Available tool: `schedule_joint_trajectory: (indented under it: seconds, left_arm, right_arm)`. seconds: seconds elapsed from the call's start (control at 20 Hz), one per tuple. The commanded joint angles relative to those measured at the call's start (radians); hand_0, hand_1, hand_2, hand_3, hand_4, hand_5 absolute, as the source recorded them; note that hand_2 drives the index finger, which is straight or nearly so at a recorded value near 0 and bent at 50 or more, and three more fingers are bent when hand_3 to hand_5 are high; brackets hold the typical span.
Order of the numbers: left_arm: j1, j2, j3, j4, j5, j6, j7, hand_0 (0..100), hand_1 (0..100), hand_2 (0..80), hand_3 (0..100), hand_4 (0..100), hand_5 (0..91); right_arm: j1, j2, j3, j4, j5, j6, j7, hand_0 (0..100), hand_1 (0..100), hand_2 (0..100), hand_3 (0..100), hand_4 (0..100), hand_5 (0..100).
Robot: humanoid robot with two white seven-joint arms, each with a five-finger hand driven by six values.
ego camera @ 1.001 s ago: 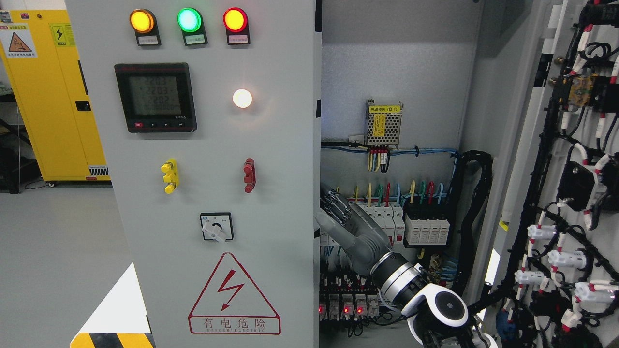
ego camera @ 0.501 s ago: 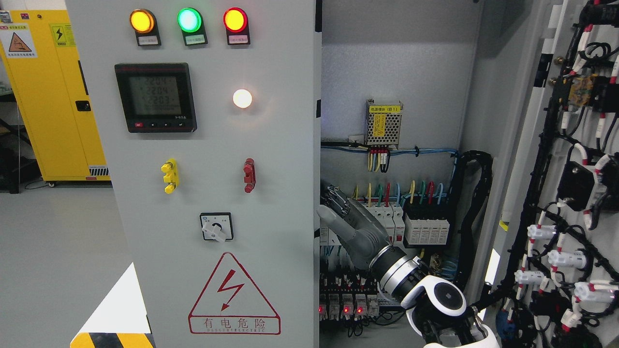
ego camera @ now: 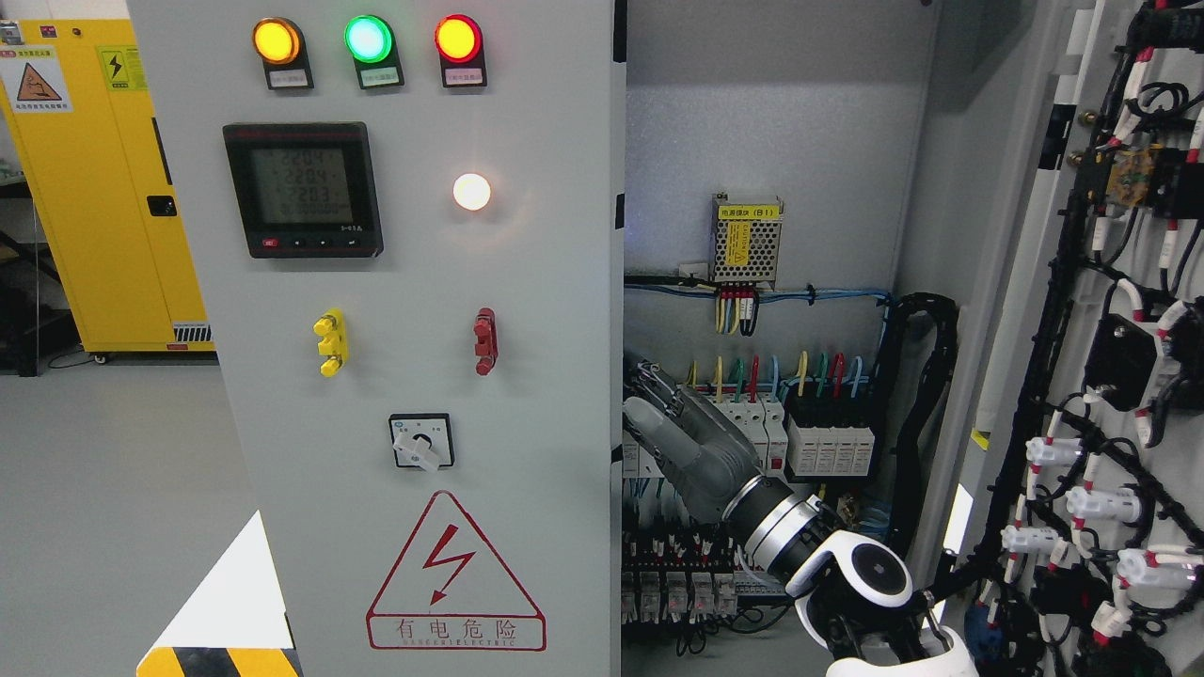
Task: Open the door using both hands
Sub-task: 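Place the right hand fingers behind the lamp door's inner edge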
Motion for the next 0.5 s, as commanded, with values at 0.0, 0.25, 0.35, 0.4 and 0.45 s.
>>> schedule_joint_trajectory:
  seconds: [0.0,0.25,0.35,0.4,0.45]
  left_arm:
    - [0.0,0.018,0.0,0.0,0.0,0.0,0.0,12,56,0.0,0,0,0.0]
    - [-0.002,0.019,0.0,0.0,0.0,0.0,0.0,12,56,0.0,0,0,0.0]
    - [-0.002,0.019,0.0,0.0,0.0,0.0,0.0,12,56,0.0,0,0,0.0]
    - [-0.002,0.019,0.0,0.0,0.0,0.0,0.0,12,56,0.0,0,0,0.0]
    - [-0.003,0.019,0.0,0.0,0.0,0.0,0.0,12,56,0.0,0,0,0.0]
  right_arm:
    - [-0.009,-0.003,-0.012,0.02,-0.004,0.0,0.019,0,50,4,0,0,0]
    - [-0.009,-0.003,-0.01,0.018,-0.004,0.0,0.02,0,50,4,0,0,0]
    - [-0.009,-0.003,-0.009,0.018,-0.003,0.0,0.02,0,50,4,0,0,0]
    - [-0.009,-0.003,-0.009,0.018,-0.003,0.0,0.02,0,50,4,0,0,0]
    - [-0.011,-0.003,-0.009,0.018,-0.003,0.0,0.031,0,50,4,0,0,0]
